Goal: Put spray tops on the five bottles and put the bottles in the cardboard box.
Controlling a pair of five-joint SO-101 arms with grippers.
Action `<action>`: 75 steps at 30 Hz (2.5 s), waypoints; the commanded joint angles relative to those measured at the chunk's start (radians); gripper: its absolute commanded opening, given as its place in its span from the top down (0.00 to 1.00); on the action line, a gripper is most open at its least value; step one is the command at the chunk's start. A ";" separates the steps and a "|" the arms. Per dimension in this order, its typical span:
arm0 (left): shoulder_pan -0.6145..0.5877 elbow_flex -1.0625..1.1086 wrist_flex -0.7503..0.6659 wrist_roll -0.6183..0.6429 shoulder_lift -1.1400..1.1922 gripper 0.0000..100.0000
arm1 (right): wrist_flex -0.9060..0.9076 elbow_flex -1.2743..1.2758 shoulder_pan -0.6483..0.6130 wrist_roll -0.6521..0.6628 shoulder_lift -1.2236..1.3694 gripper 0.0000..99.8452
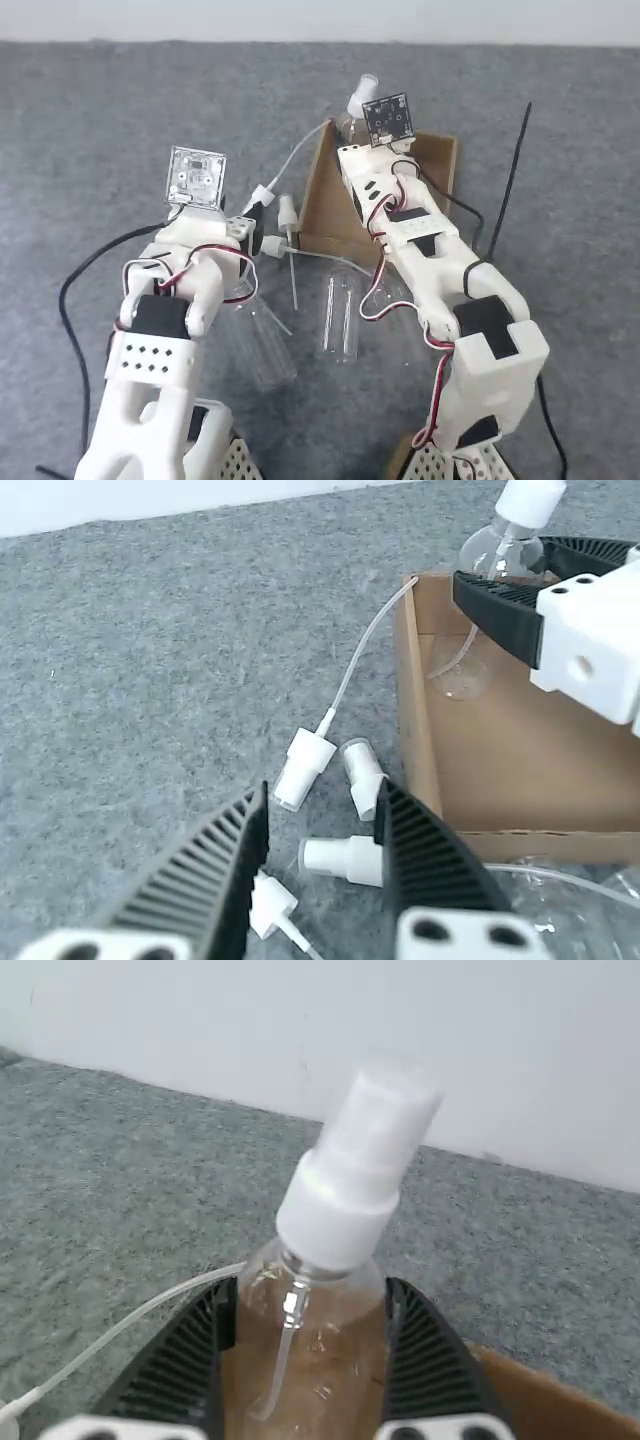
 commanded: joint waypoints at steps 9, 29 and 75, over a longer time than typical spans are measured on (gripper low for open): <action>0.000 -0.021 -0.026 -0.002 0.000 0.84 | -0.021 -0.057 -0.025 0.023 -0.005 0.99; 0.029 -0.005 -0.028 -0.003 -0.002 0.84 | -0.012 -0.055 -0.025 0.025 -0.007 0.82; 0.031 -0.002 -0.028 -0.003 -0.002 0.84 | 0.170 -0.213 -0.048 0.110 -0.010 0.71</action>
